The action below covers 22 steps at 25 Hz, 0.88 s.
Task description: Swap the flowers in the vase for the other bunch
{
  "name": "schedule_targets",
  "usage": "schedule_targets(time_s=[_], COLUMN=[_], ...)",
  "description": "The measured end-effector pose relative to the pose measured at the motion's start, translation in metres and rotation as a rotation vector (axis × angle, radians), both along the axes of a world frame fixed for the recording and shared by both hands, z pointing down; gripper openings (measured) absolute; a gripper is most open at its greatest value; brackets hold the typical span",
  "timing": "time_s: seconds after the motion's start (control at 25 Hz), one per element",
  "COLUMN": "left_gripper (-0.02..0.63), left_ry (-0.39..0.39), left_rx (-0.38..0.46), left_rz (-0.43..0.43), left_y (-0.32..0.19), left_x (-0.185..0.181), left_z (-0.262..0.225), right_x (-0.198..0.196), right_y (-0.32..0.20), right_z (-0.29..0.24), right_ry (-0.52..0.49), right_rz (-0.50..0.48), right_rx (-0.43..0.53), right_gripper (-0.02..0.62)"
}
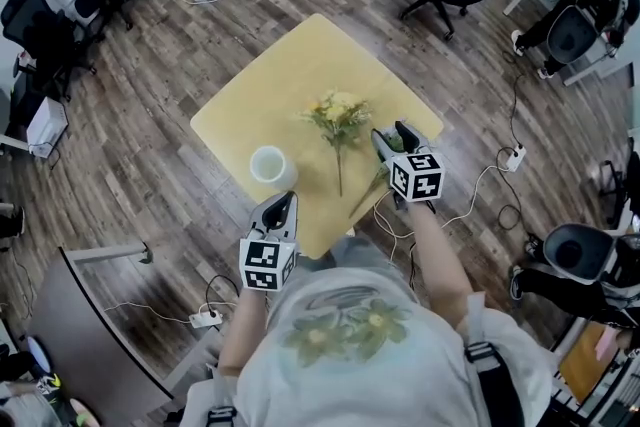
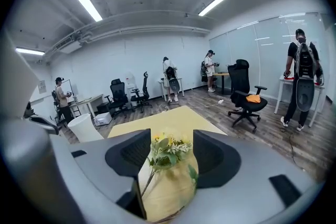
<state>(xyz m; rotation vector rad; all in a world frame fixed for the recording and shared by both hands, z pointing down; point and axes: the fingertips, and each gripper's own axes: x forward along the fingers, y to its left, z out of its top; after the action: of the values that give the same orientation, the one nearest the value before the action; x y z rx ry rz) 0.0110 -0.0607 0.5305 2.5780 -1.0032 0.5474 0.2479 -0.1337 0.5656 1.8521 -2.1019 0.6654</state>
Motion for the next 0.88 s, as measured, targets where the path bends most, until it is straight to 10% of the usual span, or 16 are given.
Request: schedule_targets(time_s=[0.88], left_gripper=[0.015], left_ry=[-0.029], left_rx=[-0.028], left_rz=[-0.162], left_y=[-0.036], left_x=[-0.05], left_z=[0.004], right_x=[-0.054], right_y=[-0.091], right_z=[0.065], right_ry=[-0.027], right_rz=[-0.042], right_rx=[-0.208], right_gripper=[0.255])
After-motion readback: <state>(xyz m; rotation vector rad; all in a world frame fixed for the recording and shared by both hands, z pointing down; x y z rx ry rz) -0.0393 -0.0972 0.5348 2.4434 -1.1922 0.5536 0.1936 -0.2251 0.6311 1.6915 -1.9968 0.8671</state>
